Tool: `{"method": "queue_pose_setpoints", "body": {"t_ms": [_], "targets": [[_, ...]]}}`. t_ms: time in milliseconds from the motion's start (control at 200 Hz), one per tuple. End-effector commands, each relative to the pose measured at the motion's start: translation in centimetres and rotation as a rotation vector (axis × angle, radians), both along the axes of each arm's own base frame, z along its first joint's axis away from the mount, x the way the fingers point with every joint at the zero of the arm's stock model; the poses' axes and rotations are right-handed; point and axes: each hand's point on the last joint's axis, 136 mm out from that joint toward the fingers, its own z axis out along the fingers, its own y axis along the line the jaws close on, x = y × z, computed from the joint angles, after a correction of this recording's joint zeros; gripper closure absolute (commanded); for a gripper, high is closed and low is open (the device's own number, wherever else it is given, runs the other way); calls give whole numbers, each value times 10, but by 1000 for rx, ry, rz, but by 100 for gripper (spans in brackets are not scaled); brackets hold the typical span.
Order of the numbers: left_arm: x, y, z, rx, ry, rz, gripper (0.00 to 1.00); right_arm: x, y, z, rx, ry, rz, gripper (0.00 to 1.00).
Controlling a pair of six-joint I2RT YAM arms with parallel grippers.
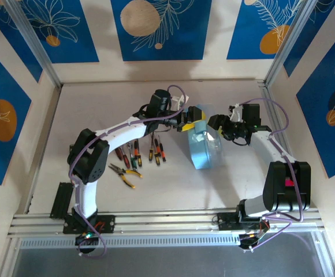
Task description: Pack the tool kit
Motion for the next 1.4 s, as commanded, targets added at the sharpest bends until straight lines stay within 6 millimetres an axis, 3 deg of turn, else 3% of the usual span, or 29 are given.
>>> {"method": "queue_pose_setpoints", "body": {"t_ms": [0,310,560,820,1025,1396], "targets": [[-18,-13,9,-62,-32,-81,0,-21,13,-12,48,118,36,32],[-18,-12,7,-68,-27,-77,0,-19,7,-10,44,129,-14,8],[-17,-12,6,-70,-24,-77,0,-17,9,-8,66,125,-16,0],[-16,-11,1,-64,-12,-72,0,-15,9,-5,74,115,-18,0],[-8,8,-18,71,-5,-17,0,-15,4,-4,64,112,-38,8],[1,21,-7,145,-10,-3,0,-16,-4,-8,76,112,-78,19]]}}
